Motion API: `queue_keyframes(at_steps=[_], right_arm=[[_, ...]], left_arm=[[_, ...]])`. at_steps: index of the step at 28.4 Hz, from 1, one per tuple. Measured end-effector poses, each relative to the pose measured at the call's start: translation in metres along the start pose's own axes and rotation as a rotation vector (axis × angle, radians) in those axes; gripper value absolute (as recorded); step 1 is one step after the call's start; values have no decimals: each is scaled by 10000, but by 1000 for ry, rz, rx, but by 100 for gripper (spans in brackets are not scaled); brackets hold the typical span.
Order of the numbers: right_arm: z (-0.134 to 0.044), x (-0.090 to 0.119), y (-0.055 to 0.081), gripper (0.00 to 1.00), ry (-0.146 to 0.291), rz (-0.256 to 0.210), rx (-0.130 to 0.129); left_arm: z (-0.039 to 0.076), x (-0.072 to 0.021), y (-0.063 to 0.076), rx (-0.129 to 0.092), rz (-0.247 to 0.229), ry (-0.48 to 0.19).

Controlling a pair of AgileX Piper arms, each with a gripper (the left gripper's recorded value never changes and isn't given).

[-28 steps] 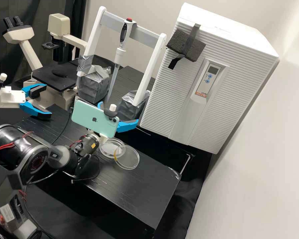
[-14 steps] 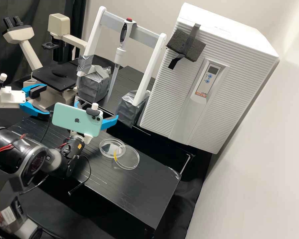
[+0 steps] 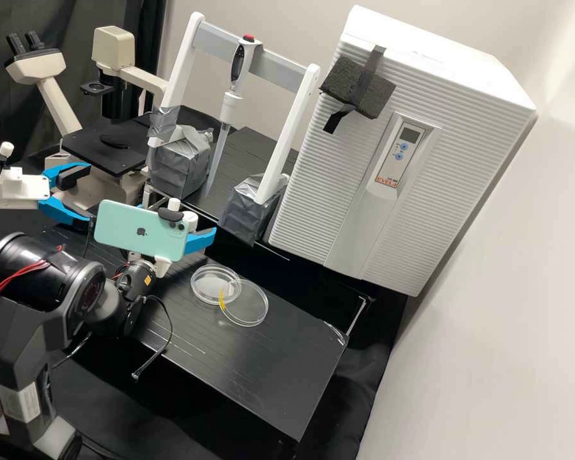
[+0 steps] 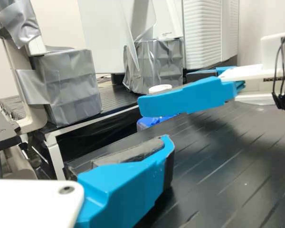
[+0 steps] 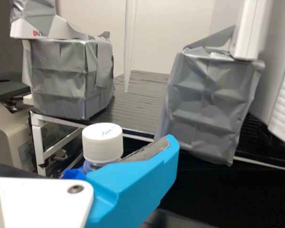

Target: Open the bottle

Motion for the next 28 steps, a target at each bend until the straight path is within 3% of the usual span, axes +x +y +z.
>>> queue_keyframes(at_steps=[3,4,10,15,23,28], right_arm=[[-12,22,12,100,4,6,-6],[-13,29,14,0,5,7,-6],[-45,58,19,0,18,10,-29],[-45,110,30,0,16,19,-33],[-47,199,45,0,17,29,-75],[-30,223,52,0,7,36,-69]], left_arm=[[8,-16,-15,-4,-1,-2],[9,-19,-18,-5,-2,-2],[11,-23,-25,-6,-4,-2],[11,-23,-25,-6,-4,-2],[11,-23,-25,-6,-4,-2],[11,-23,-25,-6,-4,-2]])
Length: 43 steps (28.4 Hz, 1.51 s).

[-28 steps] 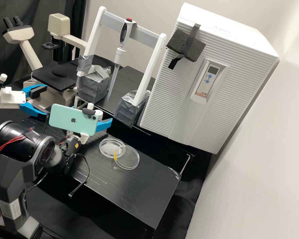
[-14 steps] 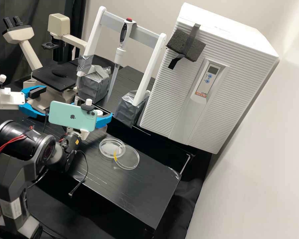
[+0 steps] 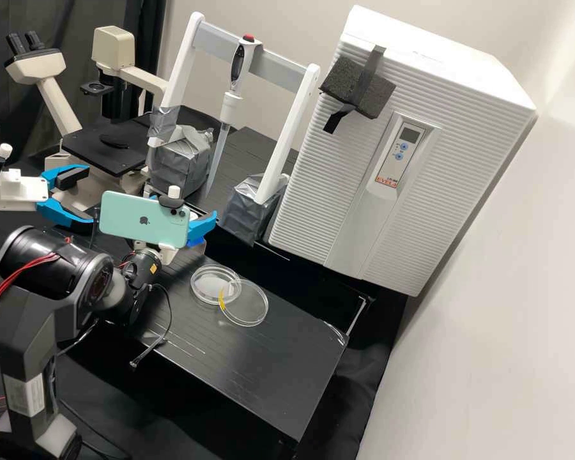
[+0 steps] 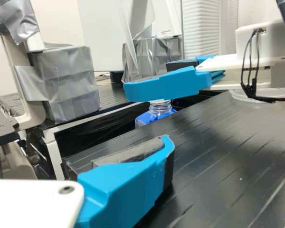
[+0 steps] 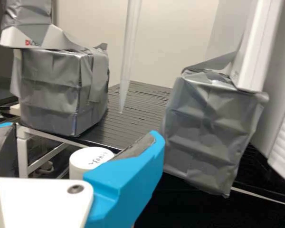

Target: Open the bottle

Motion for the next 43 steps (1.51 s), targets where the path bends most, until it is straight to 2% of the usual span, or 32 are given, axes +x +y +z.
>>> queue_keyframes(at_steps=[7,10,30,37,43], right_arm=[[31,11,-21,0,-16,-7,4],[31,11,-21,0,-16,-7,-3],[37,13,-26,0,-19,-9,-1],[81,11,10,0,-34,3,-17],[81,11,10,0,-34,3,-17]], left_arm=[[-3,8,10,2,4,-1],[-3,8,10,2,4,-1],[-6,18,25,5,9,-1],[-6,18,25,5,9,-1],[-6,18,25,5,9,-1]])
